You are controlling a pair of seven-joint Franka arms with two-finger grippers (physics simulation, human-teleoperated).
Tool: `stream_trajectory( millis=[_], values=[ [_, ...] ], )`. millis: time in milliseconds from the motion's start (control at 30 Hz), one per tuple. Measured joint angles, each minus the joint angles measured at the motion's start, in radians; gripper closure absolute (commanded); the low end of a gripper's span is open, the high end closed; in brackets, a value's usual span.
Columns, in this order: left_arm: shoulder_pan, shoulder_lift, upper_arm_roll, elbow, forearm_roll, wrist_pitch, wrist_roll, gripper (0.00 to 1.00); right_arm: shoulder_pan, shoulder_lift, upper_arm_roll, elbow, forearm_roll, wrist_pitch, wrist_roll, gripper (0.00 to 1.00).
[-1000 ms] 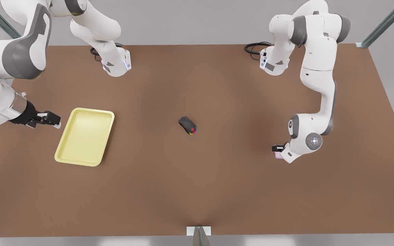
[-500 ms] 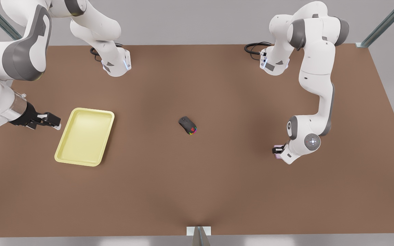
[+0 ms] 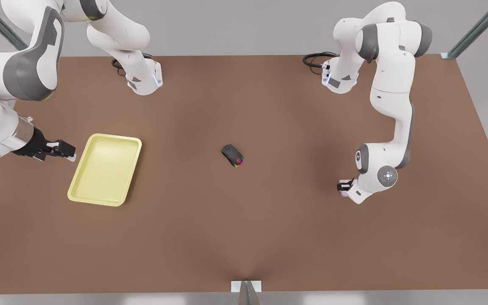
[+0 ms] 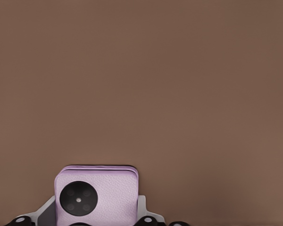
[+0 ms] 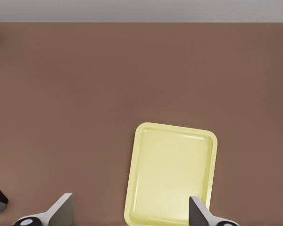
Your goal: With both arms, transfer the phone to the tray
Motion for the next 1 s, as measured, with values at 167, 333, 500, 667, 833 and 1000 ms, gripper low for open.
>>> stream_trajectory(
  millis=[167, 333, 500, 667, 833, 1000],
  values=[
    [0.0, 0.006, 0.0, 0.0, -0.013, 0.002, 0.002, 0.22, -0.001, 0.0, 0.0, 0.0, 0.001, 0.0, 0.001, 0.0],
    [0.0, 0.004, 0.0, 0.001, -0.016, 0.001, 0.002, 0.23, 0.0, 0.0, -0.001, 0.0, 0.002, 0.0, 0.002, 0.0],
    [0.0, 0.001, 0.0, 0.005, -0.016, -0.001, 0.002, 0.24, -0.002, 0.001, 0.0, 0.0, 0.002, 0.0, 0.003, 0.0],
    [-0.006, -0.03, -0.012, 0.01, -0.019, -0.014, 0.001, 0.24, 0.0, 0.003, 0.0, 0.001, 0.002, 0.004, 0.004, 0.0],
    [-0.107, -0.036, -0.12, 0.14, -0.033, -0.075, -0.059, 0.24, -0.006, 0.002, -0.005, 0.002, 0.001, 0.007, 0.004, 0.0],
    [-0.237, 0.127, -0.239, 0.454, -0.042, -0.126, -0.19, 0.24, -0.013, 0.003, -0.005, 0.002, 0.002, 0.014, 0.005, 0.0]
  ],
)
